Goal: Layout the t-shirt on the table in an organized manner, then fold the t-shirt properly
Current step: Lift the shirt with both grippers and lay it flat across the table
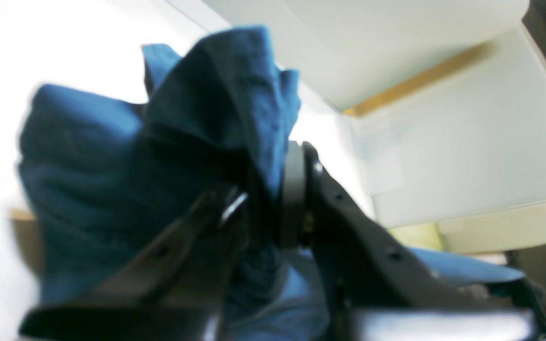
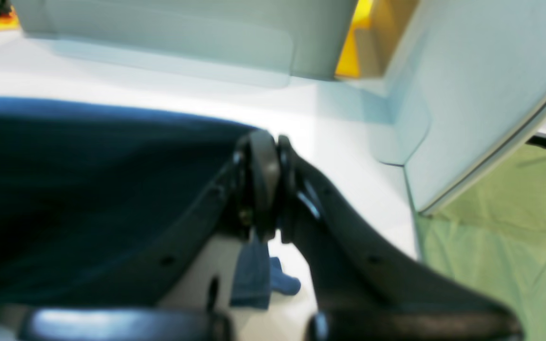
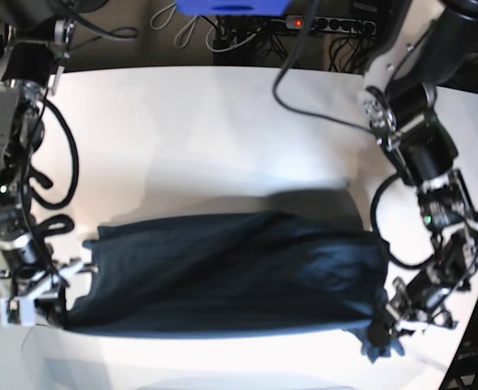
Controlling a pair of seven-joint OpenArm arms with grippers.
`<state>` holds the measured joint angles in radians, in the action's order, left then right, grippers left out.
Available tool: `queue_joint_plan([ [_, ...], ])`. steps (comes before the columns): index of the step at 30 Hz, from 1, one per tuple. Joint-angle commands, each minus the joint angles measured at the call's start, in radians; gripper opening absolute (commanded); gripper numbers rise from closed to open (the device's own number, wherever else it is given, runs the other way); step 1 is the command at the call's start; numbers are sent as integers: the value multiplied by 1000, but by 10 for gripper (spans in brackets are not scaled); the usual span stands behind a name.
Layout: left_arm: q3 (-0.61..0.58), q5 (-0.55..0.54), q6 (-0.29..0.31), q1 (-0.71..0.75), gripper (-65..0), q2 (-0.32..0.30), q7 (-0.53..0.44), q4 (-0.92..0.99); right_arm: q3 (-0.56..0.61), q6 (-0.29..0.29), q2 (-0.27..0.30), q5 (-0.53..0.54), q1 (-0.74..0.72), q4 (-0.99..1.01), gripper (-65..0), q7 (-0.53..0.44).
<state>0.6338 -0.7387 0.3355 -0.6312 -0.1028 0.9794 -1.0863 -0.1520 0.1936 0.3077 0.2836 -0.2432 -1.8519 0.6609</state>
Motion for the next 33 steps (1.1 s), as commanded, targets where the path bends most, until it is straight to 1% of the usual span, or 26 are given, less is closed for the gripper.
queue_joint_plan([
  [1,1,-20,6,-63,-640,-15,-46,18,-11,-23,18,-14,-49,1,-650,-36],
  [4,2,-26,6,-141,-640,-8,-72,93,-11,-23,51,-14,-110,39,-650,-36],
  [7,2,-32,6,-172,-640,-7,-70,96,-16,-23,64,-14,-137,39,-650,-36],
  [8,2,-43,6,-177,-640,-7,-64,93,-18,-23,77,-13,-137,36,-650,-36],
  [10,2,-101,6,-166,-640,-12,-21,64,-21,-23,100,-11,-114,1,-650,-36],
  [12,2,-160,6,-105,-640,-15,29,33,-21,-23,103,-11,-34,-45,-650,-36],
  [15,7,-201,6,29,-640,-16,57,-35,-18,-23,94,-10,114,-98,-650,-37],
  [18,11,-223,6,208,-640,-31,57,-107,-19,-23,43,-8,265,-133,-650,-43],
  [22,11,-290,6,419,-640,-31,57,-170,-11,-21,-11,-8,430,-121,-650,-43],
  [25,10,-339,6,540,-640,-30,57,-213,-10,-21,-46,-10,516,-108,-650,-43],
  [27,8,-362,6,604,-635,-30,57,-225,-5,-21,-55,-10,552,-108,-650,-37],
  [29,5,-367,6,649,-598,-33,62,-226,-5,-21,-54,-10,583,-107,-650,-37],
  [31,7,-362,6,687,-524,-35,65,-220,-4,-21,-54,-10,606,-105,-650,-33],
  [33,10,-365,6,722,-447,-35,59,-219,-4,-21,-54,-10,614,-105,-650,17],
])
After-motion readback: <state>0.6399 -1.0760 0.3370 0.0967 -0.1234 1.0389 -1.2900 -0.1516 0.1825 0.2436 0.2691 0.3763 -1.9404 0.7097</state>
